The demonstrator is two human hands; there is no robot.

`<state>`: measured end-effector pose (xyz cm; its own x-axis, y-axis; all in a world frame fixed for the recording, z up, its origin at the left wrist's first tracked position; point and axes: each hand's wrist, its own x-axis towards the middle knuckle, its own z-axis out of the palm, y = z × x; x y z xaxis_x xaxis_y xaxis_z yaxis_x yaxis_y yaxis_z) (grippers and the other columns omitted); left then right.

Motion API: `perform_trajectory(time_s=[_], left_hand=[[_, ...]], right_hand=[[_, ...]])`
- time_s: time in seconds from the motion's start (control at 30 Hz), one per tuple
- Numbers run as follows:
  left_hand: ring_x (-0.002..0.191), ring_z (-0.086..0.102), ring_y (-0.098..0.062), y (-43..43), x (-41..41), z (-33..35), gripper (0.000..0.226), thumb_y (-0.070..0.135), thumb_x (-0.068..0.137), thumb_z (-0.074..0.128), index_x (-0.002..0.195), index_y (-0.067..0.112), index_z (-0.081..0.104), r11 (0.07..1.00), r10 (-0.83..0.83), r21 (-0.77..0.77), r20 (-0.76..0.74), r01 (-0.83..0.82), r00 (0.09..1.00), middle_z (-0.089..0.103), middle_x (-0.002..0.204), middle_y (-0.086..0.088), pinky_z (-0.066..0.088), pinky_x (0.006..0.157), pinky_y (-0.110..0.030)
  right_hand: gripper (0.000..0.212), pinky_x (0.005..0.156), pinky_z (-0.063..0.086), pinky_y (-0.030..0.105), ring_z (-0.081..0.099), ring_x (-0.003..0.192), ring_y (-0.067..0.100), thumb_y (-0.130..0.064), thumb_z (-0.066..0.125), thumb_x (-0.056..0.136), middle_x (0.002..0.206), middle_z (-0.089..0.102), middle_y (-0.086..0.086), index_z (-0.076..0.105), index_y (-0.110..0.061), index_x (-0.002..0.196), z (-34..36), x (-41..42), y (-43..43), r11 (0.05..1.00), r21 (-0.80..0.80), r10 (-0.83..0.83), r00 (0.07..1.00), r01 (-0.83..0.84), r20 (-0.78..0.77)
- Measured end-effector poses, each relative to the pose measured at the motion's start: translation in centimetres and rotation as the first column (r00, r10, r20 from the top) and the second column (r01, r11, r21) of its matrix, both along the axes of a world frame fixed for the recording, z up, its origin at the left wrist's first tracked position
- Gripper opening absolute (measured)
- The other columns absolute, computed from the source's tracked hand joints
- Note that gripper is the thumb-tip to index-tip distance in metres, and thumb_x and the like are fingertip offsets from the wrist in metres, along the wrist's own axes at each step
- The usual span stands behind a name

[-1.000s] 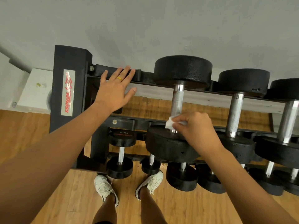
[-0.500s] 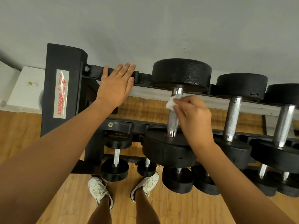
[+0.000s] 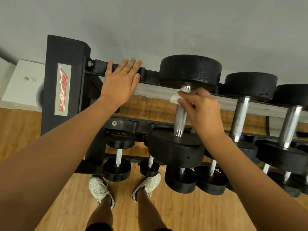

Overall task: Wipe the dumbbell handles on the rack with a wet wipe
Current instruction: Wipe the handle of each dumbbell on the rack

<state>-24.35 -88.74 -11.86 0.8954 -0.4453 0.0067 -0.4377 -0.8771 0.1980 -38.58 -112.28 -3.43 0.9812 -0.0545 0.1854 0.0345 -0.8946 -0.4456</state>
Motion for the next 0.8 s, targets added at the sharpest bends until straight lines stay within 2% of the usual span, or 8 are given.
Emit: perform_trajectory(time_s=[0.2, 0.33, 0.4, 0.47, 0.53, 0.57, 0.7, 0.8], left_hand=[[0.154, 0.03, -0.023, 0.1, 0.2, -0.1, 0.055, 0.039, 0.112, 0.016, 0.163, 0.021, 0.027, 1.0, -0.012, -0.003, 0.006, 0.012, 1.0, 0.035, 0.166, -0.004, 0.011, 0.124, -0.061], [0.153, 0.031, -0.024, 0.1, 0.3, -0.2, 0.054, 0.039, 0.112, 0.017, 0.162, 0.021, 0.028, 1.0, -0.016, -0.013, 0.013, 0.016, 1.0, 0.036, 0.165, -0.005, 0.013, 0.123, -0.063], [0.153, 0.031, -0.024, 0.2, 0.3, -0.2, 0.055, 0.039, 0.112, 0.016, 0.163, 0.021, 0.028, 1.0, -0.016, -0.022, 0.006, 0.016, 1.0, 0.036, 0.165, -0.005, 0.012, 0.123, -0.063], [0.153, 0.031, -0.024, 0.2, 0.2, -0.1, 0.055, 0.038, 0.112, 0.016, 0.162, 0.021, 0.028, 0.999, -0.02, -0.024, 0.006, 0.02, 1.0, 0.036, 0.165, -0.005, 0.011, 0.123, -0.063], [0.153, 0.032, -0.024, 0.2, 0.2, 0.0, 0.055, 0.038, 0.112, 0.016, 0.162, 0.021, 0.028, 0.999, -0.026, -0.024, -0.002, 0.026, 1.0, 0.037, 0.165, -0.005, 0.011, 0.123, -0.062], [0.152, 0.032, -0.024, 0.2, 0.2, -0.1, 0.055, 0.038, 0.112, 0.016, 0.162, 0.021, 0.028, 0.999, -0.025, -0.025, -0.003, 0.025, 1.0, 0.037, 0.165, -0.005, 0.011, 0.123, -0.062], [0.152, 0.033, -0.025, 0.3, 0.2, -0.2, 0.055, 0.038, 0.112, 0.016, 0.162, 0.021, 0.029, 0.999, -0.023, -0.034, 0.011, 0.023, 1.0, 0.038, 0.164, -0.005, 0.012, 0.123, -0.063], [0.151, 0.034, -0.025, 0.2, 0.1, -0.2, 0.055, 0.039, 0.112, 0.016, 0.161, 0.02, 0.03, 0.999, -0.026, -0.033, 0.019, 0.026, 0.999, 0.039, 0.163, -0.006, 0.013, 0.122, -0.063]], right_hand=[[0.029, 0.065, 0.056, 0.034, 0.058, 0.073, 0.007, -0.03, 0.067, 0.094, 0.093, 0.071, -0.002, 0.073, -0.022, 0.122, 0.2, -1.5, -0.7, 0.996, -0.011, 0.09, 0.986, -0.092, -0.141], [0.03, 0.075, 0.054, 0.025, 0.065, 0.08, 0.01, -0.032, 0.065, 0.096, 0.1, 0.074, 0.0, 0.071, -0.022, 0.123, 0.4, 0.4, -0.5, 1.0, -0.007, 0.01, 0.996, -0.01, -0.084], [0.031, 0.078, 0.055, 0.025, 0.066, 0.082, 0.007, -0.032, 0.064, 0.096, 0.109, 0.074, 0.0, 0.069, -0.023, 0.125, 0.5, -0.4, -0.6, 0.999, 0.005, 0.044, 0.983, -0.044, -0.178], [0.031, 0.085, 0.058, 0.031, 0.068, 0.087, 0.004, -0.033, 0.065, 0.095, 0.119, 0.073, -0.002, 0.069, -0.027, 0.125, 0.9, -1.8, -0.8, 0.987, 0.042, 0.159, 0.908, -0.155, -0.388], [0.029, 0.093, 0.056, 0.039, 0.068, 0.101, 0.007, -0.034, 0.066, 0.094, 0.124, 0.07, -0.006, 0.07, -0.032, 0.123, 1.3, -2.3, -0.9, 0.964, 0.061, 0.25, 0.801, -0.26, -0.544], [0.029, 0.095, 0.055, 0.041, 0.067, 0.106, 0.009, -0.034, 0.065, 0.094, 0.125, 0.07, -0.006, 0.069, -0.033, 0.123, 1.5, -2.1, -0.8, 0.956, 0.041, 0.261, 0.774, -0.291, -0.577], [0.029, 0.094, 0.055, 0.043, 0.067, 0.108, 0.012, -0.035, 0.065, 0.094, 0.125, 0.07, -0.004, 0.071, -0.031, 0.122, 1.9, -1.1, -0.7, 0.963, 0.008, 0.234, 0.822, -0.269, -0.52], [0.027, 0.098, 0.052, 0.04, 0.065, 0.108, 0.008, -0.03, 0.063, 0.096, 0.125, 0.069, -0.008, 0.07, -0.032, 0.122, 2.2, -2.0, -0.3, 0.94, 0.029, 0.274, 0.701, -0.34, -0.659]])
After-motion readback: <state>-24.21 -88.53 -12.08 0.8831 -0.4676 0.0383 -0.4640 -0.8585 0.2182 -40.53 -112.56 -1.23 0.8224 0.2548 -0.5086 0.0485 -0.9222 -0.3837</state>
